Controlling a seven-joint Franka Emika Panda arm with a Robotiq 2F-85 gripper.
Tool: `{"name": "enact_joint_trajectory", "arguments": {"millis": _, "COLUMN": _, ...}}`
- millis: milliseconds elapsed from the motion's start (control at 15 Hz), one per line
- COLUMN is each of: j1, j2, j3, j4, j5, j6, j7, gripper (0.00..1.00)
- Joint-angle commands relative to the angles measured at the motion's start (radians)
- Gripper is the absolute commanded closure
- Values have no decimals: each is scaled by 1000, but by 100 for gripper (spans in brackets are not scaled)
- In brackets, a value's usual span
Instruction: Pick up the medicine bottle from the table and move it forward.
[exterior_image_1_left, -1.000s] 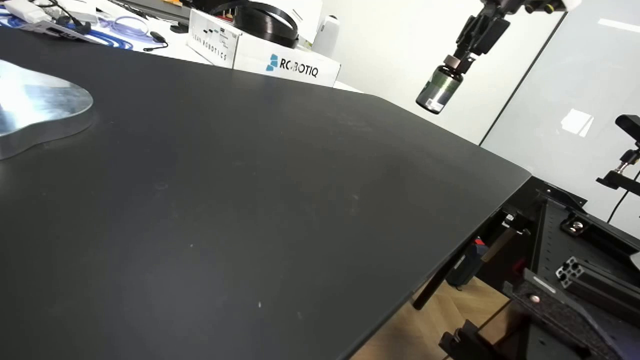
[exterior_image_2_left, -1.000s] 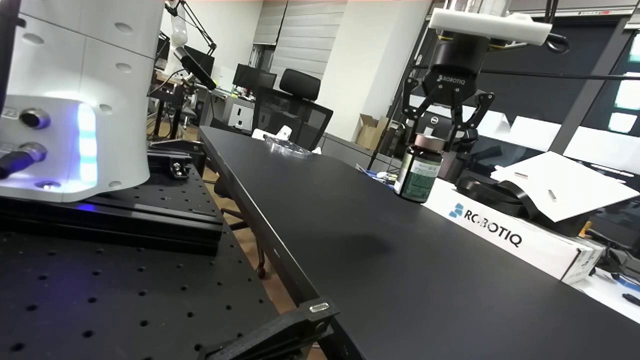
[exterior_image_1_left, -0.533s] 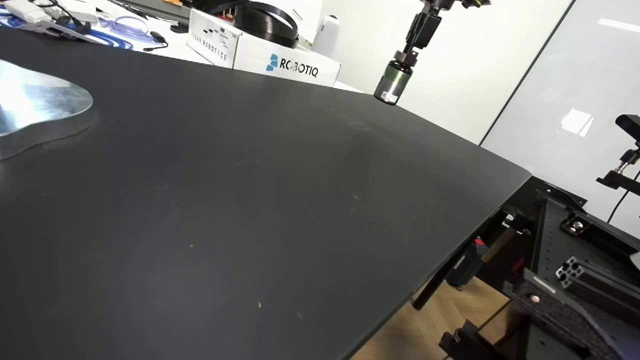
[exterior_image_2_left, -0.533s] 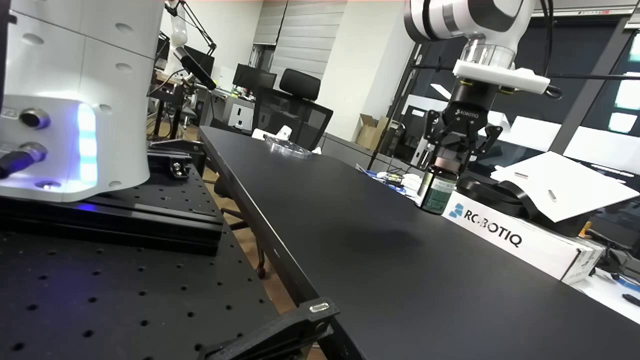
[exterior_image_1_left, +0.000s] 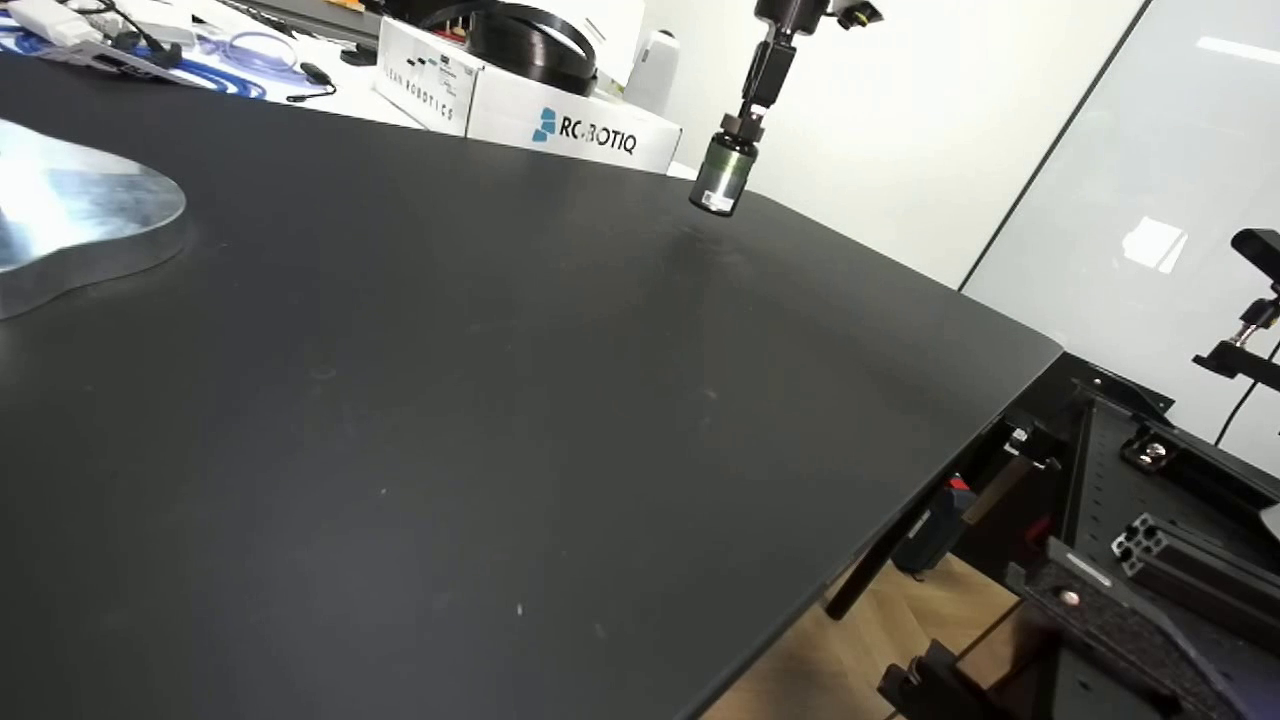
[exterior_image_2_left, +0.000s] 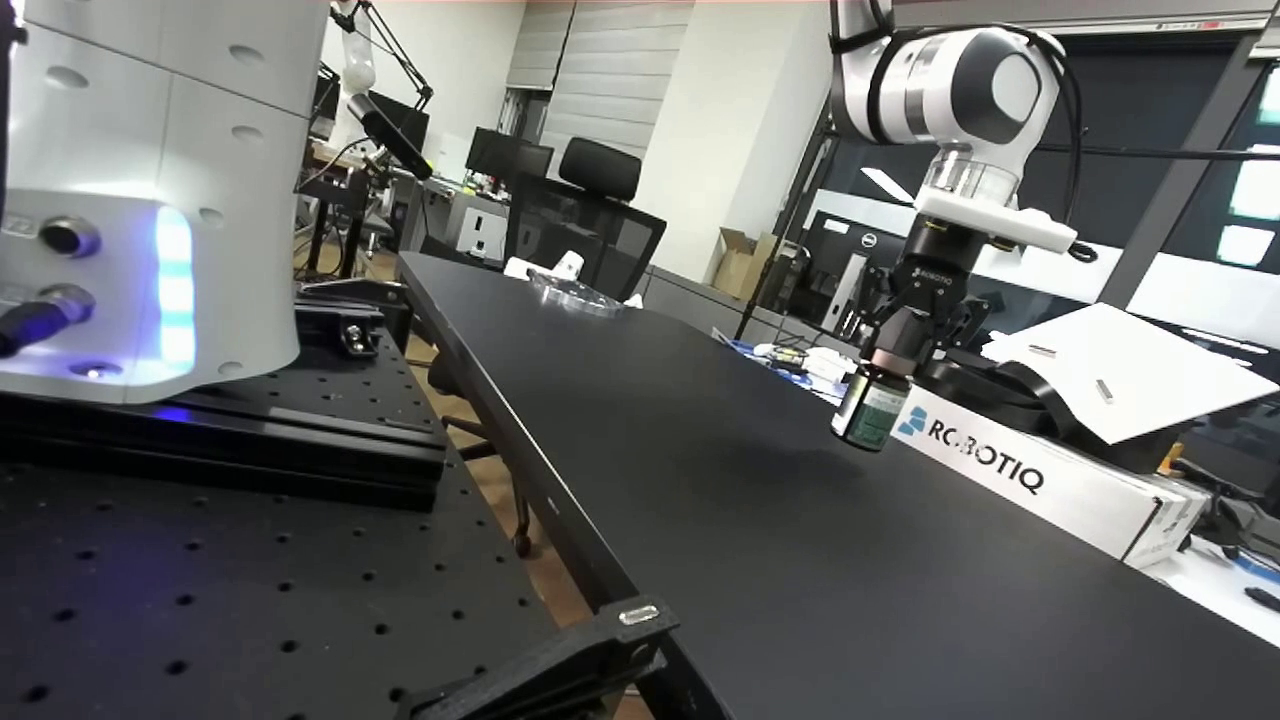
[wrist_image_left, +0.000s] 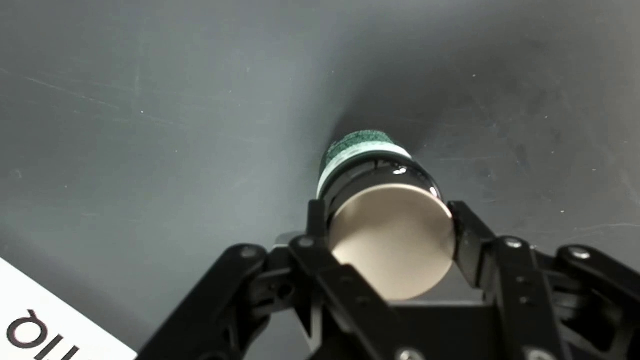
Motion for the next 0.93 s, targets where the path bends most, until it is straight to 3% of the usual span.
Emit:
{"name": "enact_joint_trajectory", "arguments": {"millis": 0, "j1": -32, "j2": 57, "j3": 26, "j4": 100, "j5": -10, "j6": -51, "j7": 26, "gripper": 64}}
{"name": "enact_joint_trajectory", "arguments": {"millis": 867, "j1": -71, "j2": 102, "j3": 42, "j4": 125, "j5": -9, "j6": -23, "j7": 20, "gripper": 64}}
